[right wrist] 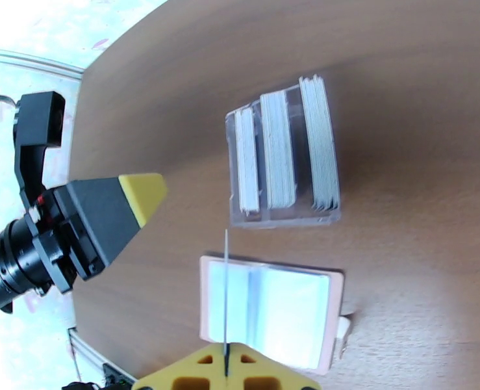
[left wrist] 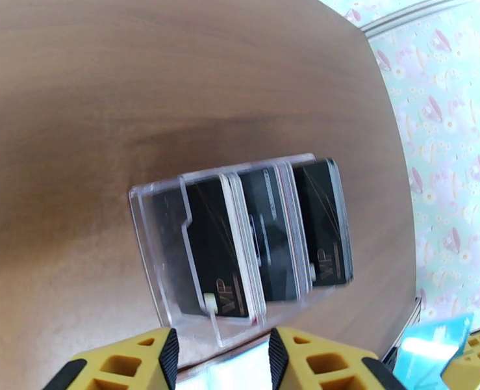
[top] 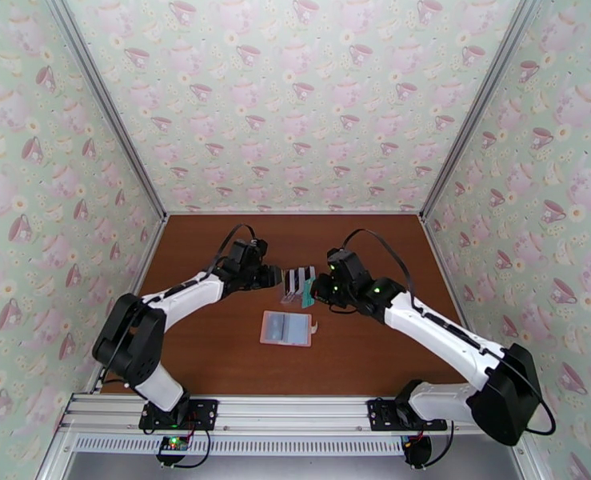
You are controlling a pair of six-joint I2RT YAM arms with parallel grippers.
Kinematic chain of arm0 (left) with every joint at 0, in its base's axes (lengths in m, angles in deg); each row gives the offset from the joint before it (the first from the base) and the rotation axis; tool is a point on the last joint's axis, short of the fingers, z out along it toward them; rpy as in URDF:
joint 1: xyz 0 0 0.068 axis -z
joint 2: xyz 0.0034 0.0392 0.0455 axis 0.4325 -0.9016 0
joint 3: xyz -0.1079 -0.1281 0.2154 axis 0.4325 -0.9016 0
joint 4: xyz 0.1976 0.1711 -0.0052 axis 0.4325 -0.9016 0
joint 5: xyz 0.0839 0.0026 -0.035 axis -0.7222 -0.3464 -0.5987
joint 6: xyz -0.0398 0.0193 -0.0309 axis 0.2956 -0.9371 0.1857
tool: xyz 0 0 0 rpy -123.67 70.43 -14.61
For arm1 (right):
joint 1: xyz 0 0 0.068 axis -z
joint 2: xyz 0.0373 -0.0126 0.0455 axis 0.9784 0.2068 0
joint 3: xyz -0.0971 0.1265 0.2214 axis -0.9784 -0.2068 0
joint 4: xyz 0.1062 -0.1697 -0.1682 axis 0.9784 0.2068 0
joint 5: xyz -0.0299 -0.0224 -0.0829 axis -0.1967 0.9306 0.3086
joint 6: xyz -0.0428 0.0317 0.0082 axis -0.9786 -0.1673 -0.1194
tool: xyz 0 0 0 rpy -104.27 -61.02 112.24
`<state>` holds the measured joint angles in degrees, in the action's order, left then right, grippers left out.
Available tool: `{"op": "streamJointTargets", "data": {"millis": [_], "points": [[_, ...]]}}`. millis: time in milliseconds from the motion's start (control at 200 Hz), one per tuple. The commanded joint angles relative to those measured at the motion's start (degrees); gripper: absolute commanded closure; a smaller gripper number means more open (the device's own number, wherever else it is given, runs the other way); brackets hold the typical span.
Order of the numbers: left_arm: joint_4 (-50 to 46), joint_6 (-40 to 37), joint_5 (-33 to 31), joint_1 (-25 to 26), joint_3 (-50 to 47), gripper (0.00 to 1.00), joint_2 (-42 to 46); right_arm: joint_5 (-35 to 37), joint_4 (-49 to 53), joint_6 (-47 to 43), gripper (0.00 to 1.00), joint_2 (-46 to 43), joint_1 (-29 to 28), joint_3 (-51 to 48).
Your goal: Put the credit cards into the card holder
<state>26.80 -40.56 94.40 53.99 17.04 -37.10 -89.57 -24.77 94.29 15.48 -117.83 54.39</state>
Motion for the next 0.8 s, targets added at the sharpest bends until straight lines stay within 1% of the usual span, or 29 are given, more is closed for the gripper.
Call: {"op": "streamJointTargets", "data": {"millis": [0, 190, 200, 230, 451, 796], "points": [[-4.1, -1.7, -3.0, 1.4, -3.7, 0.56, 2.7, -3.4, -4.7, 3.0, 1.00, -2.6, -0.1, -4.1], [-4.7, -2.0, -3.0, 3.5, -8.8, 0.56, 5.0, -7.3, -15.0, 8.4, 1.00, -5.1, -0.2, -13.6], [-4.7, -2.0, -4.1, 3.6, -9.1, 0.56, 5.1, -7.5, -15.7, 8.6, 1.00, -5.1, -0.2, -14.1], [-4.8, -2.2, -4.8, 3.8, -9.8, 0.56, 5.3, -8.2, -17.9, 9.3, 1.00, -5.3, -0.4, -15.4], [-5.7, -3.4, -7.4, 5.2, -12.2, 0.56, 5.2, -9.4, -25.7, 6.4, 1.00, -3.4, -2.6, -19.7], [-5.6, -4.5, -8.0, 6.9, -13.8, 0.56, 4.7, -6.0, -39.5, 6.1, 1.00, 2.0, -6.0, -25.7]]}}
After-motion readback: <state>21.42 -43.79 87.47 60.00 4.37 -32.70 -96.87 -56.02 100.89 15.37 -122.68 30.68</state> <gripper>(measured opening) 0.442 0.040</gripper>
